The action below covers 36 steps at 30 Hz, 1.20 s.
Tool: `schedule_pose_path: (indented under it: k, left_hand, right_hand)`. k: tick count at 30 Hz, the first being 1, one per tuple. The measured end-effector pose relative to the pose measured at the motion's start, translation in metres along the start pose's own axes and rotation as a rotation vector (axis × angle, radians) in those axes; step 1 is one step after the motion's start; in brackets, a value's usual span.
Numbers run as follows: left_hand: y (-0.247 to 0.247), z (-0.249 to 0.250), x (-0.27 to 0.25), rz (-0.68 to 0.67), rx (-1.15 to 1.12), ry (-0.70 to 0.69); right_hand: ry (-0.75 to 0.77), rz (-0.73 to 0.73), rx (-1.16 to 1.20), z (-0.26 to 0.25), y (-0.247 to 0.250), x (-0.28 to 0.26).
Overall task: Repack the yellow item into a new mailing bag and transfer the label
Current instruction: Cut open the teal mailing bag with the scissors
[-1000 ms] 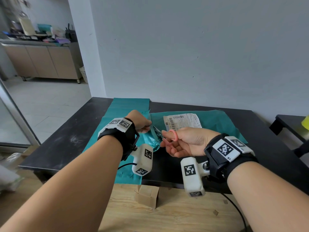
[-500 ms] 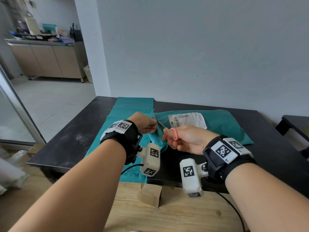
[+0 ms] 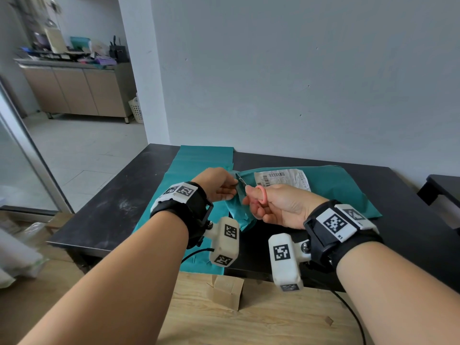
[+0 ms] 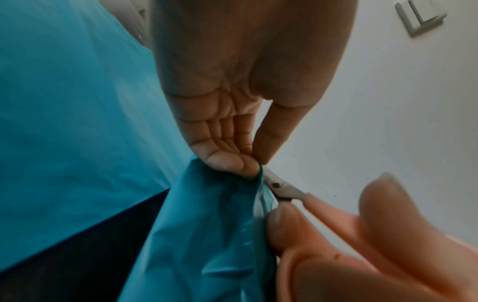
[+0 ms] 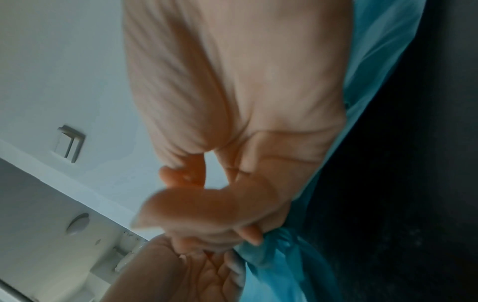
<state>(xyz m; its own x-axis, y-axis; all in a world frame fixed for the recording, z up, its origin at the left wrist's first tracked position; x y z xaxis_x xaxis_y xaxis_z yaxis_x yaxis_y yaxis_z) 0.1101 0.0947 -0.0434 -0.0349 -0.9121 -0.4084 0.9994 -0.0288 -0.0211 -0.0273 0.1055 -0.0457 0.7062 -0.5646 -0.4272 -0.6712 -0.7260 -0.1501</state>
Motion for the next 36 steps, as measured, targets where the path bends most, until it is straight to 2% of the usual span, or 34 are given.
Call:
schedule_pose_path:
  k: [4, 9, 14, 17, 21, 27, 33, 36]
  left_hand:
    - [0.002, 0.001, 0.0, 0.034, 0.024, 0.009]
    - [0.011, 0.014, 0.008, 0.189, 0.22, -0.017]
    - [0.007, 0.016, 0.021, 0.173, 0.421, 0.002]
    - [0.006, 0.015, 0.022, 0.149, 0.381, -0.021]
    - [0.005, 0.016, 0.013, 0.131, 0.245, -0.116]
    - [0.001, 0.015, 0.006, 0.099, 0.148, -0.163]
    - [0.0, 0.016, 0.003, 0.055, 0.108, -0.161]
    - [-0.003, 0.018, 0.003, 0.029, 0.158, -0.158]
  right_hand:
    - [0.018, 0.035, -0.013, 0.001, 0.002, 0.001]
    - [0.011, 0.042, -0.039, 0.004, 0.005, 0.0]
    - [-0.003, -0.012, 0.017, 0.007, 0.008, -0.002]
    - [-0.022, -0.079, 0.06, 0.008, 0.003, -0.001]
    - [-0.028, -0.103, 0.099, 0.006, -0.002, 0.002]
    - [0.0, -0.081, 0.119, 0.001, -0.002, 0.004]
    - [0.065, 0.008, 0.08, -0.003, 0.003, 0.002]
    - [0.068, -0.017, 0.088, -0.001, 0.002, -0.001]
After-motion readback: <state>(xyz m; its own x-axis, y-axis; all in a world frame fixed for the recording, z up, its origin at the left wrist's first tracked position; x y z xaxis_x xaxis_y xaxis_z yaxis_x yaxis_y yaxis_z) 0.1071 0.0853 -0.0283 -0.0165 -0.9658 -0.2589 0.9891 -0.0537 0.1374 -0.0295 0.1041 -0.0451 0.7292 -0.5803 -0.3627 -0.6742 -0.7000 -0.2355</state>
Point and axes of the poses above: each hand's wrist, its own x-axis towards the middle knuckle, its own y-axis out of the back of the hand, z = x × y, the point moved 7 cm from there along x, towards the middle knuckle, and after that the axes turned 12 degrees about -z, right-handed, at the moved point
